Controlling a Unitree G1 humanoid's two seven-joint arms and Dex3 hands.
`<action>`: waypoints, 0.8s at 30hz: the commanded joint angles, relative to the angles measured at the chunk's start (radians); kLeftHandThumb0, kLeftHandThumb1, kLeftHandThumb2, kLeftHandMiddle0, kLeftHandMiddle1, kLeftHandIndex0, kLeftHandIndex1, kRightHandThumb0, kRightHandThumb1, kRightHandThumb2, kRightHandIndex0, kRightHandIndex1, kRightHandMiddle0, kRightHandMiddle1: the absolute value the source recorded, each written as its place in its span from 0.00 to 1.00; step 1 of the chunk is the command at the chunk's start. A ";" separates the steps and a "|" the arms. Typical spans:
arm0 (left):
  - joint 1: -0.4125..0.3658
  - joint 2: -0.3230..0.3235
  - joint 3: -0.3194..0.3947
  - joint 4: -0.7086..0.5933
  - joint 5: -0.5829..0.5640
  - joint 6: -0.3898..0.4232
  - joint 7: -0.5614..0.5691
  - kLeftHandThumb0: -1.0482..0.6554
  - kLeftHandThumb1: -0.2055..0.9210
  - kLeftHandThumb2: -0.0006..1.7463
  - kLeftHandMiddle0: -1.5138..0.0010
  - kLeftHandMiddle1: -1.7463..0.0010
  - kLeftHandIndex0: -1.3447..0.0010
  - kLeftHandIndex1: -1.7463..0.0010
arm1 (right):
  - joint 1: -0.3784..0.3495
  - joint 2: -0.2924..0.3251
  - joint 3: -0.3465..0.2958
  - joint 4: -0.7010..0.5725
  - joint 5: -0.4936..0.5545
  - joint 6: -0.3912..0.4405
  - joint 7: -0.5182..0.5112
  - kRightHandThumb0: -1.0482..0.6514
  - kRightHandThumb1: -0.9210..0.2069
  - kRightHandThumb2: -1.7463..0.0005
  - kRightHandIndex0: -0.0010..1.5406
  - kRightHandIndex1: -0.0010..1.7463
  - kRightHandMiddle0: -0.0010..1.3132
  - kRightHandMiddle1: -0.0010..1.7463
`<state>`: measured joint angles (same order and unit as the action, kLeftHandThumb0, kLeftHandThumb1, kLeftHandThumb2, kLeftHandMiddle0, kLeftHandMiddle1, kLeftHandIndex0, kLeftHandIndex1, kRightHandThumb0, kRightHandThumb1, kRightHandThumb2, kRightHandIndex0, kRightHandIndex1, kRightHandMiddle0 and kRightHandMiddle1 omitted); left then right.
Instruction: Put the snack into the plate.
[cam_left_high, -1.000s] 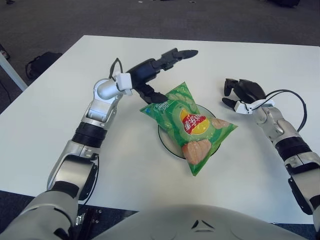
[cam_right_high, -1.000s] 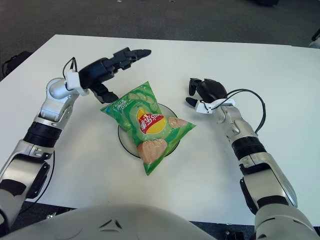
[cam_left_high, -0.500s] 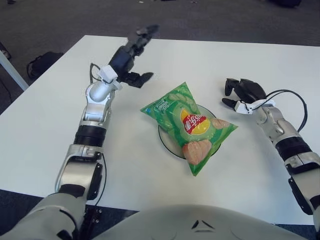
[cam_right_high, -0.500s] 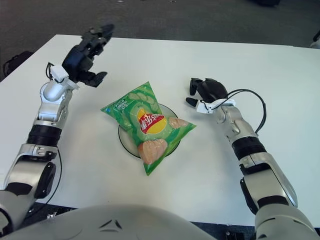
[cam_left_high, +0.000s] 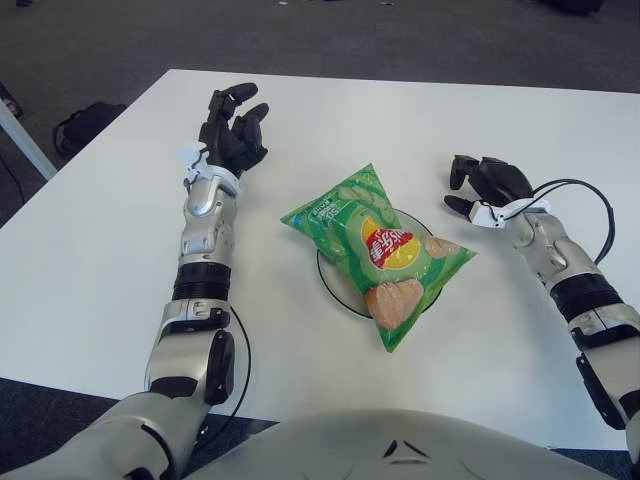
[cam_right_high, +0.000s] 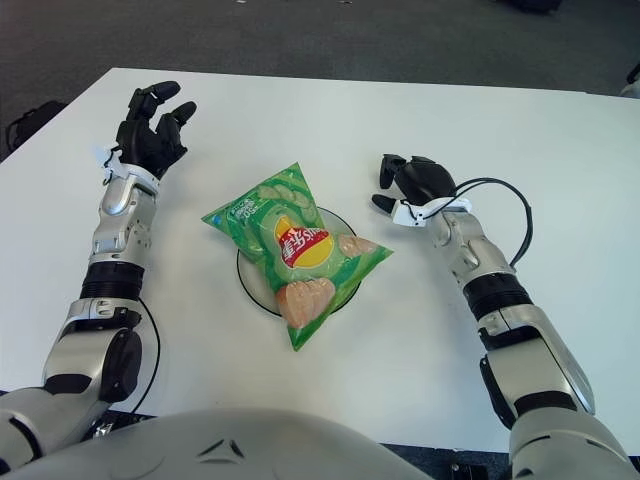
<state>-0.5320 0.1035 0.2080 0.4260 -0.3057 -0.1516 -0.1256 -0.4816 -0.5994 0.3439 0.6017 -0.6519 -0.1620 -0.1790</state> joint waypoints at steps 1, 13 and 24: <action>0.020 0.007 0.017 0.077 0.003 0.010 -0.014 0.37 0.65 0.60 0.62 0.08 0.66 0.01 | 0.111 0.042 0.029 0.070 0.001 0.020 0.024 0.61 0.48 0.28 0.37 0.99 0.25 0.99; -0.056 0.071 0.021 0.427 0.045 -0.064 -0.121 0.36 0.58 0.66 0.42 0.00 0.62 0.00 | 0.128 0.125 -0.111 0.104 0.120 0.014 -0.127 0.61 0.50 0.30 0.41 0.90 0.29 1.00; -0.081 0.101 0.003 0.655 0.117 -0.174 -0.163 0.36 0.57 0.67 0.34 0.00 0.61 0.00 | 0.119 0.204 -0.238 0.154 0.243 0.041 -0.196 0.61 0.53 0.28 0.44 0.92 0.32 0.96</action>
<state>-0.6510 0.1989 0.2131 0.9986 -0.2049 -0.3438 -0.2729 -0.4313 -0.4345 0.1180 0.6875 -0.4436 -0.1864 -0.4072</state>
